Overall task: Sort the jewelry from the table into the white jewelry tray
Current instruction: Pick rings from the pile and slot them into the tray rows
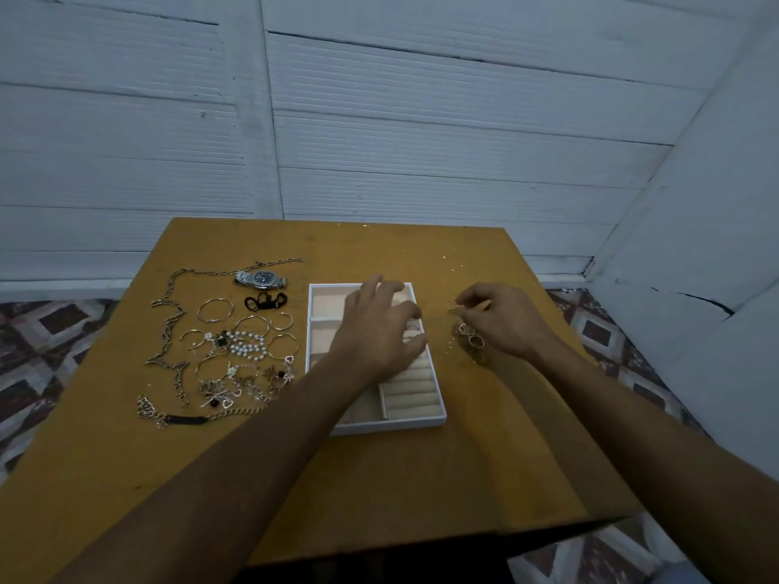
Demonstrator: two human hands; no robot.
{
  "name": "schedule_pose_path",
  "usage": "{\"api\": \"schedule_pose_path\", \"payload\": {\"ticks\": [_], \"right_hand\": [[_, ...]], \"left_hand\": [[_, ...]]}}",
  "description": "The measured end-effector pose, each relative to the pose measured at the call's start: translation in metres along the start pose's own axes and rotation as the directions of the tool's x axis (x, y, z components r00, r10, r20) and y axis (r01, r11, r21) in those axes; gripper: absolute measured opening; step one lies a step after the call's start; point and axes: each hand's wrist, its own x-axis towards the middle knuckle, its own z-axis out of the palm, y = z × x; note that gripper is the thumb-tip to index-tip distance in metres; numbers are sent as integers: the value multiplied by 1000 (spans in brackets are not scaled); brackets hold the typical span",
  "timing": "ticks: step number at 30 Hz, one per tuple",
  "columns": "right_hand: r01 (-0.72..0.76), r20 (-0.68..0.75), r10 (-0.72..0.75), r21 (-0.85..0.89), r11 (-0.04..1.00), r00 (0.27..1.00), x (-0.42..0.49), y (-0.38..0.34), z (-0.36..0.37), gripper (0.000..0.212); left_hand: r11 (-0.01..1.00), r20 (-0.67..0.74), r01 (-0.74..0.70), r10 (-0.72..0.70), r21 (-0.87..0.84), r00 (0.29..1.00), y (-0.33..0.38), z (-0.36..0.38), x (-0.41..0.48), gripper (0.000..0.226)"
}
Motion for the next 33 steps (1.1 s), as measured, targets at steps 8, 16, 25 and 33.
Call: {"api": "schedule_pose_path", "payload": {"ticks": [8, 16, 25, 33], "right_hand": [[107, 209, -76, -140, 984, 975, 5, 5, -3, 13], [225, 311, -140, -257, 940, 940, 15, 6, 9, 15], [135, 267, -126, -14, 991, 955, 13, 15, 3, 14], [63, 203, -77, 70, 996, 976, 9, 27, -18, 10]], "left_hand": [[981, 235, 86, -126, 174, 964, 38, 25, 24, 41], [961, 273, 165, -224, 223, 936, 49, 30, 38, 42], [954, 286, 197, -259, 227, 923, 48, 27, 37, 42], [966, 267, 195, -235, 167, 935, 54, 31, 38, 32]]}}
